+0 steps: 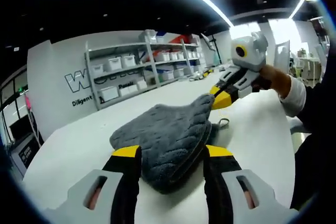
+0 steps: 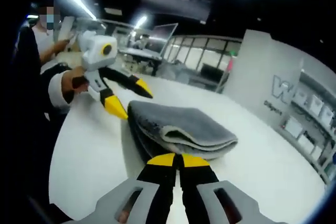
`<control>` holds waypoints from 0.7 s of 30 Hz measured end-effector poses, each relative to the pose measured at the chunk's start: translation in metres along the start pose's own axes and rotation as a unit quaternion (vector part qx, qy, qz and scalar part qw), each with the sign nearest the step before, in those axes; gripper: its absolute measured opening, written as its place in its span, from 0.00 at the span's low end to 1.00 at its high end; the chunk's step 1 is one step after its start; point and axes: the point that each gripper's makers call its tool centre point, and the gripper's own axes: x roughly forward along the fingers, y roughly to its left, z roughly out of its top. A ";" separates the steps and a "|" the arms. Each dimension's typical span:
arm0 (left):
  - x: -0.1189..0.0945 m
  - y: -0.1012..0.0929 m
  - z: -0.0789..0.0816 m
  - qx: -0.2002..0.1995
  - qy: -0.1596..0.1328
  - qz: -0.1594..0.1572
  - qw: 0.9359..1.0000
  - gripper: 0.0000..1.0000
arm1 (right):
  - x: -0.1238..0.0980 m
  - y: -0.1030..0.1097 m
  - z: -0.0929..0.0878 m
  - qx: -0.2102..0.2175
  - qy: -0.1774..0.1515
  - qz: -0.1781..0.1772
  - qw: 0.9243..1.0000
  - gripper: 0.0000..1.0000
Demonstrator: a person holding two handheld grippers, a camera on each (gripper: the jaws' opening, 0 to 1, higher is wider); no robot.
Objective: Open the folded towel by lifting each exposed corner and separating the folded layers until the towel lies flat within the target outline without major curled edges
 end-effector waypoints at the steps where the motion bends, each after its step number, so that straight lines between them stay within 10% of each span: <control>1: 0.000 0.000 0.001 0.000 -0.001 0.000 1.000 0.47 | 0.000 0.000 0.001 -0.001 -0.001 -0.001 1.000 0.00; 21: 0.006 -0.003 0.005 0.006 -0.005 0.001 1.000 0.45 | 0.001 -0.006 0.031 0.009 -0.045 -0.012 0.999 0.00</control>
